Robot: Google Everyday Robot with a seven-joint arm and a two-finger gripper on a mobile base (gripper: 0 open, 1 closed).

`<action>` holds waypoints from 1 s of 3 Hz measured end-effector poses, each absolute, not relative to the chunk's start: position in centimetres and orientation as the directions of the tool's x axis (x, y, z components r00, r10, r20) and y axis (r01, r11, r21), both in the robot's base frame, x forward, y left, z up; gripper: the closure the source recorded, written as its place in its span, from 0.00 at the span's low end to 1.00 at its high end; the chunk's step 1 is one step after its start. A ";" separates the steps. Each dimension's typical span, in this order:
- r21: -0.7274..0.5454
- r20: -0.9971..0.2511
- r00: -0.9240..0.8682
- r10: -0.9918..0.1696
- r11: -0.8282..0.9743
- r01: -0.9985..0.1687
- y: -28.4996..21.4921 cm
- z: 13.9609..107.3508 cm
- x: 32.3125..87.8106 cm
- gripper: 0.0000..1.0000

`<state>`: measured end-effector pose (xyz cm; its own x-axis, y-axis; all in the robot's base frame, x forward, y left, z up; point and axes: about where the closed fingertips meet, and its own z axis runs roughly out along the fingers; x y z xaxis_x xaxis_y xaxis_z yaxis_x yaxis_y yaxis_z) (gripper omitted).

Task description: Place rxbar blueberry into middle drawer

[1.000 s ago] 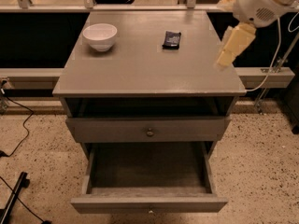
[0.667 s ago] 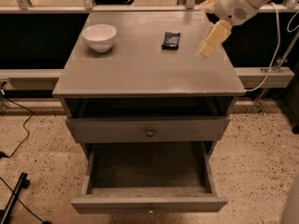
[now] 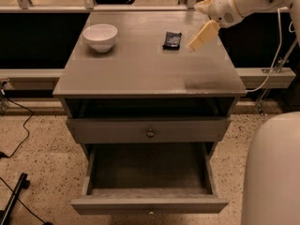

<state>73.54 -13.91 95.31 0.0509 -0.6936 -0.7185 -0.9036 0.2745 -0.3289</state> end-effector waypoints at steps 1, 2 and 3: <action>-0.329 -0.718 0.051 -0.694 0.274 -0.904 -13.9 95.3 73.5 0.00; -0.348 -0.731 0.031 -0.682 0.333 -0.876 -13.9 94.6 75.8 0.00; -0.368 -0.753 -0.016 -0.658 0.440 -0.819 -13.8 92.4 79.6 0.00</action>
Offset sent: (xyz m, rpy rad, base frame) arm 0.0788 -0.0042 -0.0316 0.0787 -0.1261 -0.2508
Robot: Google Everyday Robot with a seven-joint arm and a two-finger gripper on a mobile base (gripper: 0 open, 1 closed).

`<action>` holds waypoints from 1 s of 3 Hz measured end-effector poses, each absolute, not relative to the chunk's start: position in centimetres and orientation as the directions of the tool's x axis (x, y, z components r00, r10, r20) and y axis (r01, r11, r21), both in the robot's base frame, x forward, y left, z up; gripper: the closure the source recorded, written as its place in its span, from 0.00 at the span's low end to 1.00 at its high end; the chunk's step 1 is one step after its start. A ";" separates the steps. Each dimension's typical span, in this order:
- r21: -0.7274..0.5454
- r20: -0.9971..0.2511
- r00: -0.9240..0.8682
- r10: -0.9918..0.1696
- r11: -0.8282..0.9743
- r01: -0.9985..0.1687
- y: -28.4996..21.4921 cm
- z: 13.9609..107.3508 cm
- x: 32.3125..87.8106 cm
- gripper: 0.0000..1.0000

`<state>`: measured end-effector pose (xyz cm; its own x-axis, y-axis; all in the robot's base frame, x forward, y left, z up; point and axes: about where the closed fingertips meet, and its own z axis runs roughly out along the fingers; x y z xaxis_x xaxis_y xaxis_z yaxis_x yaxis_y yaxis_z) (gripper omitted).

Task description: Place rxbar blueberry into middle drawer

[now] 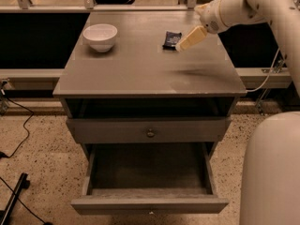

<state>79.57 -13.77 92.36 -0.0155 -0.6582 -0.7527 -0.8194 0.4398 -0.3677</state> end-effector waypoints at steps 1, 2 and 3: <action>-0.363 -0.778 -0.077 -0.623 0.546 -0.755 -14.0 90.1 82.1 0.00; -0.329 -0.827 -0.128 -0.547 0.657 -0.678 -14.4 88.2 84.2 0.00; -0.264 -0.894 -0.127 -0.431 0.733 -0.627 -13.7 87.4 86.4 0.02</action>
Offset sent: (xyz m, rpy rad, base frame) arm 0.0747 -0.0231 -0.0487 0.2406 -0.1227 -0.4243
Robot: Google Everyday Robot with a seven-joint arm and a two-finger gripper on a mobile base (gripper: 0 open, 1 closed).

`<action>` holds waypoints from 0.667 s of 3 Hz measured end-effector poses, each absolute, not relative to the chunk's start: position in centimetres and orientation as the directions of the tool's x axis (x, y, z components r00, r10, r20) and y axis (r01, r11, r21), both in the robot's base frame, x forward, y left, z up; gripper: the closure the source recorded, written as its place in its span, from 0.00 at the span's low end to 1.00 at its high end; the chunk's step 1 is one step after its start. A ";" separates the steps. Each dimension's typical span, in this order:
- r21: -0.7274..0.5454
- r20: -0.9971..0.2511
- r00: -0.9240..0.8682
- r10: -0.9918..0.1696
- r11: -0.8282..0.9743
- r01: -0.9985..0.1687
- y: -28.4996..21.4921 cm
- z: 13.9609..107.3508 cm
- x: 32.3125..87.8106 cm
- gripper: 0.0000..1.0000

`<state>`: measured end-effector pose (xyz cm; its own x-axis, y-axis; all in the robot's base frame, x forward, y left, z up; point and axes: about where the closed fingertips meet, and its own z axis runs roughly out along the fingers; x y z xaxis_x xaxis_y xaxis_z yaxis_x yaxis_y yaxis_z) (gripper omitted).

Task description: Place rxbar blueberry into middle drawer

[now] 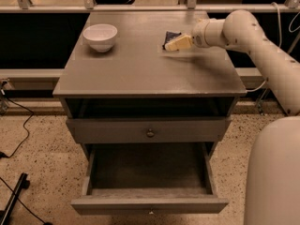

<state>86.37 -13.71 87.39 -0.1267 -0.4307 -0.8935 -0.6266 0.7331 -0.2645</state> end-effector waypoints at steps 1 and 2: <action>-0.223 -0.914 -0.138 -0.381 0.758 -0.613 -13.3 86.9 87.4 0.23; -0.213 -0.909 -0.167 -0.382 0.769 -0.603 -13.4 85.9 87.7 0.45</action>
Offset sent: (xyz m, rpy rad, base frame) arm 0.0153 -0.0065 -0.0233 0.0353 0.0511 -0.0762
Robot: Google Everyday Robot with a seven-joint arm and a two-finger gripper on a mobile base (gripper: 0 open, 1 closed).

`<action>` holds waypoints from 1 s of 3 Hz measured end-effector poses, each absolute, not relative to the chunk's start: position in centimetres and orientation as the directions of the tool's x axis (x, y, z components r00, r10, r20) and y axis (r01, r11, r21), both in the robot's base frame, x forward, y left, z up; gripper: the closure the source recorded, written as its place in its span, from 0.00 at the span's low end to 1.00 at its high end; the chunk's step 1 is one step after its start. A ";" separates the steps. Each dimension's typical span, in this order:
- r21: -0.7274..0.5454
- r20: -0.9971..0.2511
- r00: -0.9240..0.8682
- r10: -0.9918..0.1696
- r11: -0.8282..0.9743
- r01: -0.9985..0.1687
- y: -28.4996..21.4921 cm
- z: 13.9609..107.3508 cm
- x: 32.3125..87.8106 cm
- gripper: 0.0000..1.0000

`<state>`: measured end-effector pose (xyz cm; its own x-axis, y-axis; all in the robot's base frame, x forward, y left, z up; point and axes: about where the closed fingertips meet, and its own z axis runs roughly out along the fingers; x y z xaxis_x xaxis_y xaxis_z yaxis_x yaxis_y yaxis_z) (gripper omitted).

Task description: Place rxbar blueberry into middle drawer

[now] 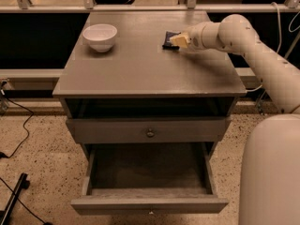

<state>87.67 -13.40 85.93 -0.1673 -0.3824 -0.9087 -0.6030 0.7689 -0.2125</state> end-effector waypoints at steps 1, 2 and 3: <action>-0.211 -0.901 -0.180 -0.394 0.762 -0.612 -13.8 85.1 87.0 0.59; -0.209 -0.909 -0.151 -0.388 0.739 -0.640 -13.9 85.4 86.3 0.43; -0.223 -0.918 -0.095 -0.385 0.698 -0.680 -13.0 86.2 85.8 0.25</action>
Offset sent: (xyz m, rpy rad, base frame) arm -0.0244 -0.0069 0.0088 0.0155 -0.0456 0.1179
